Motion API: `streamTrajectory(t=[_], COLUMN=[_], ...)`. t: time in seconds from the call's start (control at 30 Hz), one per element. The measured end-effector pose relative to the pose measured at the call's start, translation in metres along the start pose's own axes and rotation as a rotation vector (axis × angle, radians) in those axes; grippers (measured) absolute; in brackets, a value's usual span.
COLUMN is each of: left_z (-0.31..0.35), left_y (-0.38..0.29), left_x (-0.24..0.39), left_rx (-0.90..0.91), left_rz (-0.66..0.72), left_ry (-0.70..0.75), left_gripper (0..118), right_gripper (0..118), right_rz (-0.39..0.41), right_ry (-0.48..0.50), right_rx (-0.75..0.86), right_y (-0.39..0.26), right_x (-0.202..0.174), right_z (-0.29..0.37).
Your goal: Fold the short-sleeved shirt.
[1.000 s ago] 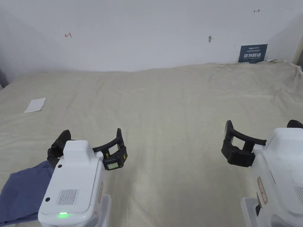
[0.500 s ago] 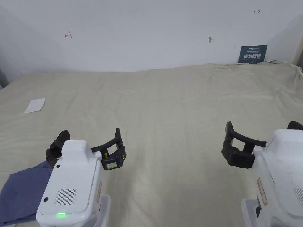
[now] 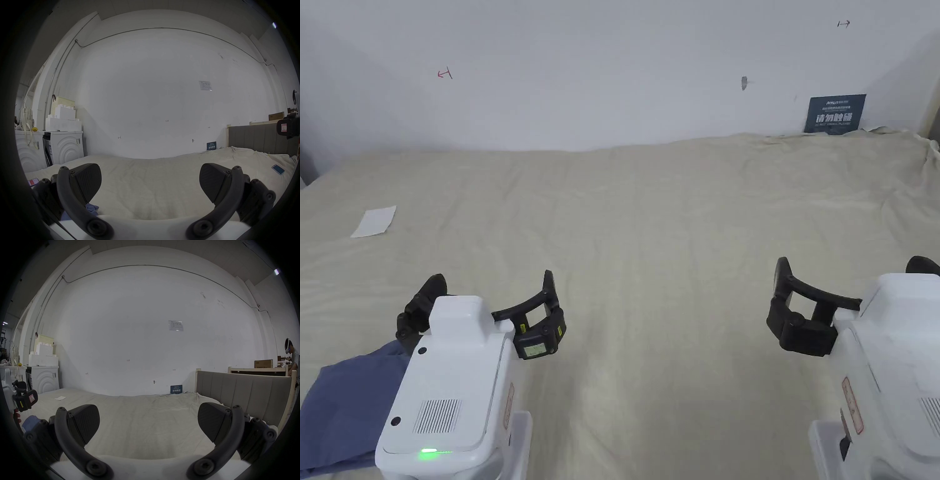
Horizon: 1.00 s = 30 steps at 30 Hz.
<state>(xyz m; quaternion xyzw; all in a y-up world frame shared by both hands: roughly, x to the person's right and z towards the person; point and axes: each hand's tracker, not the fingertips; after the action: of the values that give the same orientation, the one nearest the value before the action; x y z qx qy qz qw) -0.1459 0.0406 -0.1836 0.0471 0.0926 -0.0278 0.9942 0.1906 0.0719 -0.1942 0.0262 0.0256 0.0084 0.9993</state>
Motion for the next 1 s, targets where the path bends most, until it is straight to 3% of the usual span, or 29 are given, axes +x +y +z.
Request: streamTrajectory(t=[0.77, 0.9, 1.0], left_z=[0.001, 0.001, 0.002], left_y=[0.000, 0.001, 0.002], left_x=[-0.001, -0.002, -0.003], left_rx=[0.000, -0.001, 0.000], left_rz=[-0.010, -0.006, -0.002], left_ry=[-0.002, -0.006, -0.006], left_gripper=[118, 118, 118], right_gripper=[118, 118, 118], right_rz=[0.013, -0.109, -0.208], right_ry=[0.027, 0.025, -0.144], right_rx=[-0.082, -0.261, -0.473], right_y=[0.012, 0.021, 0.027], right_x=[-0.006, -0.005, -0.007], right_z=[-0.003, -0.013, -0.025])
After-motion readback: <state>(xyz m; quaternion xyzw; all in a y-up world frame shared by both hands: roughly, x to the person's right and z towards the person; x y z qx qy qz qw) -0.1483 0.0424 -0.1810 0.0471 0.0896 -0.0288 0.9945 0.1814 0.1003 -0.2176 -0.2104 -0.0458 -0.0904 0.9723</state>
